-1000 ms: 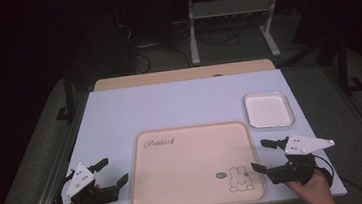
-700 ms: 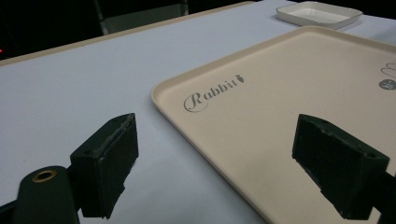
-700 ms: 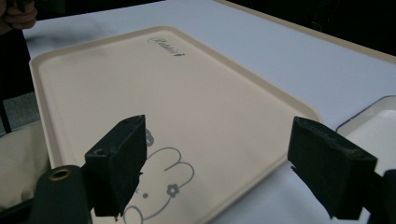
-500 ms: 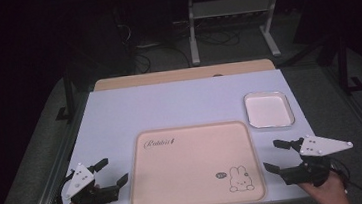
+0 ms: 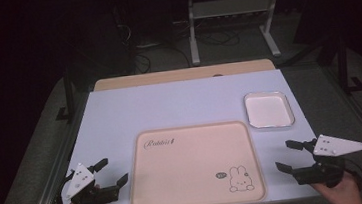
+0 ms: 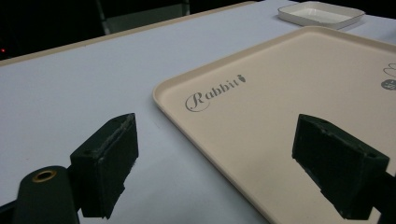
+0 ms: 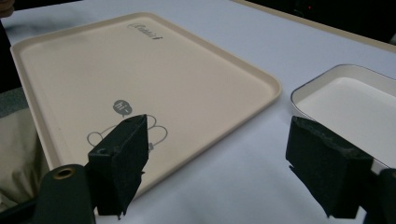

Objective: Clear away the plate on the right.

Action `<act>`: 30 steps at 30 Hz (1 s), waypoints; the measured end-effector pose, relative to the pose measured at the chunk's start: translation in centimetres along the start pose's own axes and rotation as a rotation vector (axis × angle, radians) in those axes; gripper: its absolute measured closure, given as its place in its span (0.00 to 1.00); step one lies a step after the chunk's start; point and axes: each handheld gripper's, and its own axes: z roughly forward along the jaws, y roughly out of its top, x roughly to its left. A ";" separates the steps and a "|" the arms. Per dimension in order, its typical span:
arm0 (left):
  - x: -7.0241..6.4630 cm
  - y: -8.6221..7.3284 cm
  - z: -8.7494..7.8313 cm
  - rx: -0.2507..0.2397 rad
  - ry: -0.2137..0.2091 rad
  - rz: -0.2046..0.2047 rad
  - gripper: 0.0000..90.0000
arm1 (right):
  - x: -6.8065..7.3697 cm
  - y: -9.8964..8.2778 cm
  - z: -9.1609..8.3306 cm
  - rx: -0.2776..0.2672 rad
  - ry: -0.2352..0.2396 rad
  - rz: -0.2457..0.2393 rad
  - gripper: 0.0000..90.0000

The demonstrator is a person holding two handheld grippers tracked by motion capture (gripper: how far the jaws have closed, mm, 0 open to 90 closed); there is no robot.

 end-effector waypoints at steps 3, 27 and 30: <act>0.0 0.0 0.0 -0.001 0.001 0.000 0.16 | -0.2 -0.2 -0.3 0.005 -0.006 0.003 0.23; 0.0 -0.1 0.1 0.005 0.010 -0.002 0.15 | -4.5 -2.0 -3.9 0.039 -0.093 0.073 0.23; 0.1 -0.1 0.1 0.005 0.010 -0.003 0.16 | -5.1 -2.0 -4.2 0.040 -0.106 0.076 0.23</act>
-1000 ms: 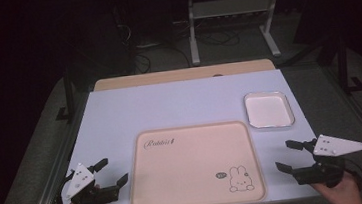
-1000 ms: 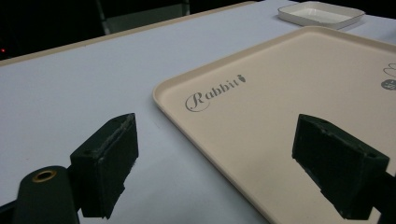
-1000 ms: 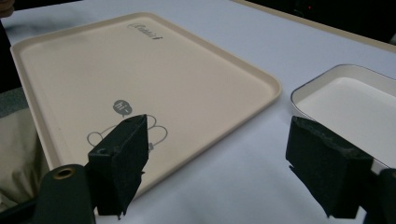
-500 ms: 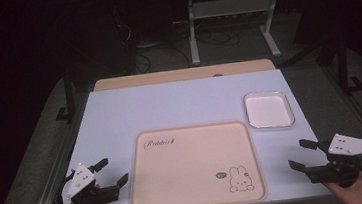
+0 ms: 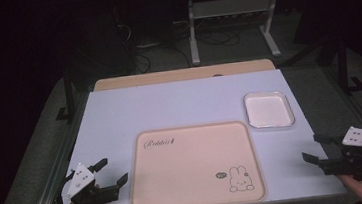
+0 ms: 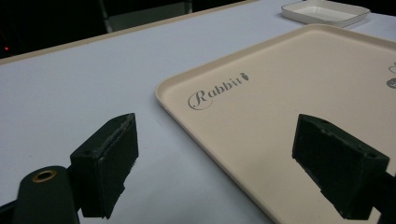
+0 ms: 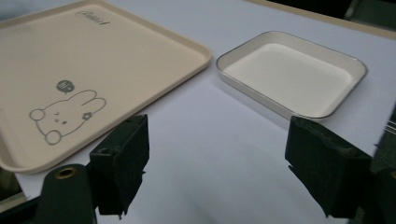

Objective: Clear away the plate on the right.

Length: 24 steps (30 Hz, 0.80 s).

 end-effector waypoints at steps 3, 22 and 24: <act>0.0 0.0 0.1 0.006 0.001 0.002 0.15 | -1.2 -0.1 -0.5 -0.011 -0.019 0.026 0.23; 0.2 -0.1 0.1 0.003 0.003 -0.007 0.15 | -6.1 1.8 0.5 0.040 -0.070 0.083 0.25; 0.2 -0.1 0.1 0.002 0.003 -0.007 0.15 | -6.6 1.9 0.9 0.054 -0.071 0.088 0.28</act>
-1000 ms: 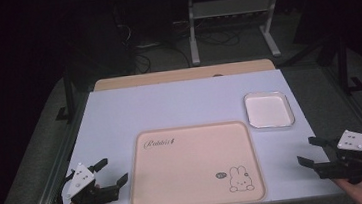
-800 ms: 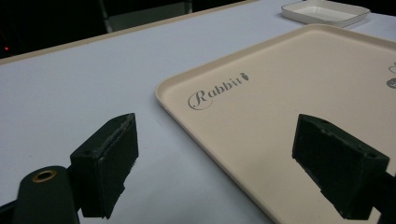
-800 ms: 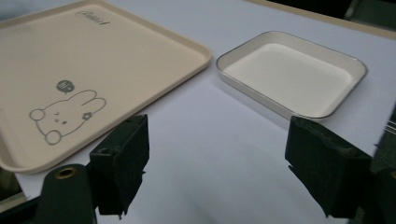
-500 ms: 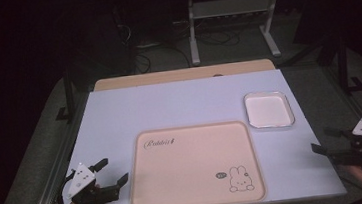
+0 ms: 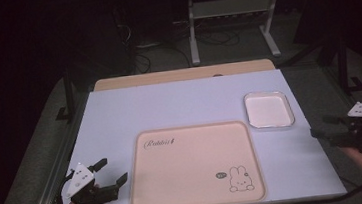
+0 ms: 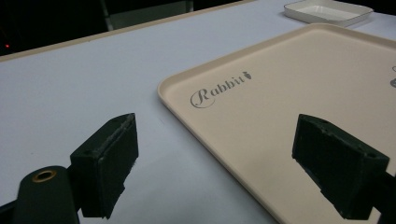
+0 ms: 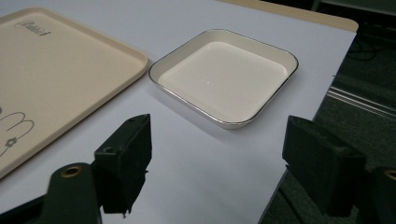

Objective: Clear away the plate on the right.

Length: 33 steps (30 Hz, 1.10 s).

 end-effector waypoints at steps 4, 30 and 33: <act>0.1 0.0 0.0 0.002 0.000 -0.004 0.16 | -0.7 0.3 0.6 0.021 -0.007 0.021 0.29; 0.4 -0.3 0.0 0.006 0.004 -0.018 0.16 | -4.9 4.2 7.8 0.092 -0.015 0.165 0.40; 0.4 -0.3 0.1 0.010 0.002 -0.018 0.15 | -5.4 4.3 8.4 0.113 -0.010 0.211 0.45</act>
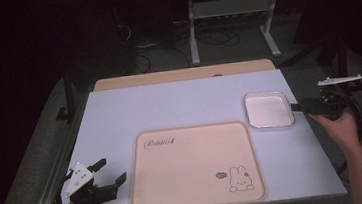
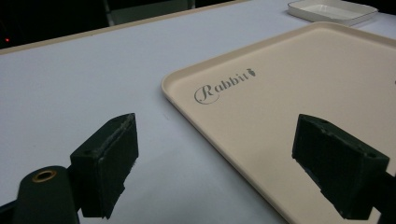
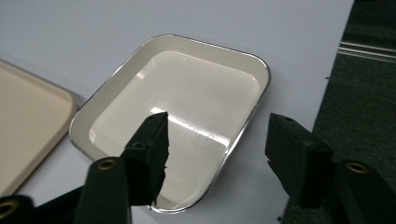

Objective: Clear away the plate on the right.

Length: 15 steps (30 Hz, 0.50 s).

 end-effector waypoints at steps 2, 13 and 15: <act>0.0 0.0 0.0 0.001 0.000 -0.002 0.15 | -0.4 0.1 0.2 0.006 -0.010 0.032 0.47; 0.0 -0.1 0.1 0.004 0.002 -0.004 0.15 | -1.6 0.3 1.5 0.041 -0.026 0.160 0.57; 0.0 -0.1 0.1 0.004 0.002 -0.005 0.15 | -1.7 0.3 1.9 0.060 -0.031 0.179 0.59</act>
